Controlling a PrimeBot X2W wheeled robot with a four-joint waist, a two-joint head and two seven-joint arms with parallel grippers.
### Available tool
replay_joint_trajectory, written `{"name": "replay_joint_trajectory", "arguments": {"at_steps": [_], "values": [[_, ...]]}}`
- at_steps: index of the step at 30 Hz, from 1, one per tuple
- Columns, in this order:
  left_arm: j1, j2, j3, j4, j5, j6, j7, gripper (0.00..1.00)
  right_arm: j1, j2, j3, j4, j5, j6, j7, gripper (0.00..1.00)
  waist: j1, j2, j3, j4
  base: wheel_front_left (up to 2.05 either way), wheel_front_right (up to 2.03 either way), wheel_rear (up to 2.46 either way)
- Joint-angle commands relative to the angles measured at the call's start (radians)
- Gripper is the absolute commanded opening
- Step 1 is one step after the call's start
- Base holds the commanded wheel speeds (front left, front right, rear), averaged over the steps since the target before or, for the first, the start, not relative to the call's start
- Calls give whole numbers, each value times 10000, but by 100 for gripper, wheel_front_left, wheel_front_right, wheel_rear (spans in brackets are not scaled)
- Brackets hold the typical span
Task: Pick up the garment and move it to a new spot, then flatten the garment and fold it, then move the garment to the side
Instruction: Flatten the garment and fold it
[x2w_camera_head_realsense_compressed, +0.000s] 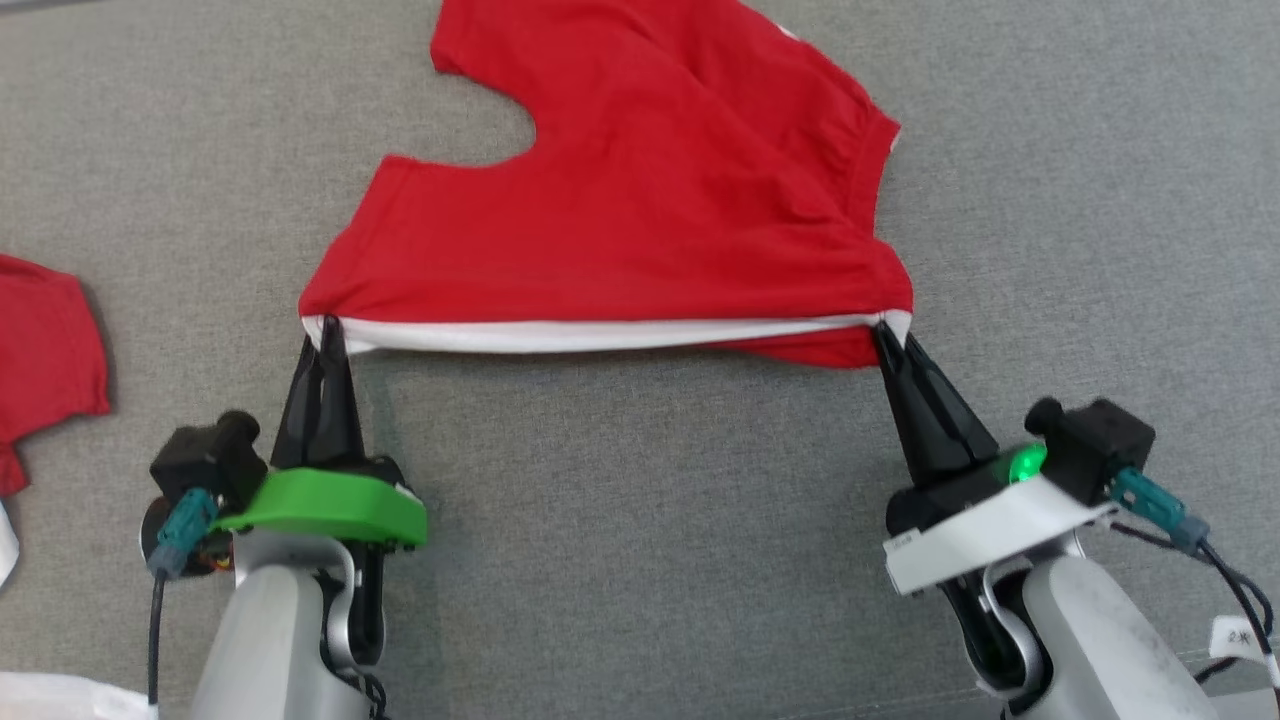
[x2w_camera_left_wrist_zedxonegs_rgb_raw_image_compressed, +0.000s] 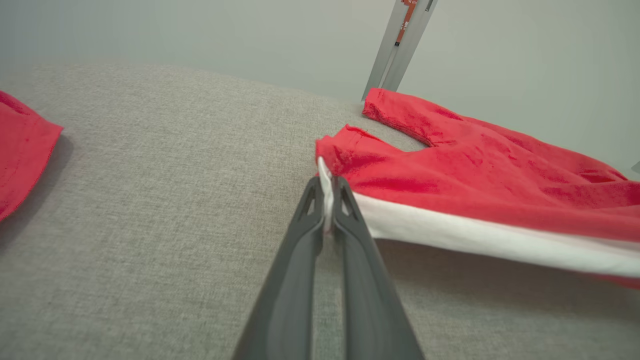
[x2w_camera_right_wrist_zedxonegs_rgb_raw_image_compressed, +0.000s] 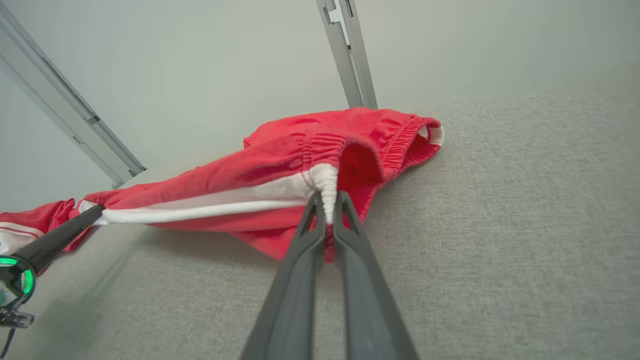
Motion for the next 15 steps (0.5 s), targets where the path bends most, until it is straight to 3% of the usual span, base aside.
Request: {"name": "replay_joint_trajectory", "arguments": {"at_steps": [1,9,15], "values": [[542,58,-35,-387,6,132,-6,0,551,-66,-144,-359,-117,-11,-35,0,0,0,-635,38,0,0,0],[2736,60,-314,-2619,183,793,121,0,3066,-93,-526,-2105,-621,-11,-34,0,0,0,-1434,134,0,0,0],[3316,179,-403,-4027,332,1112,678,0,3714,-119,-535,-2647,-713,-11,-33,0,0,0,-1407,67,0,0,0]]}}
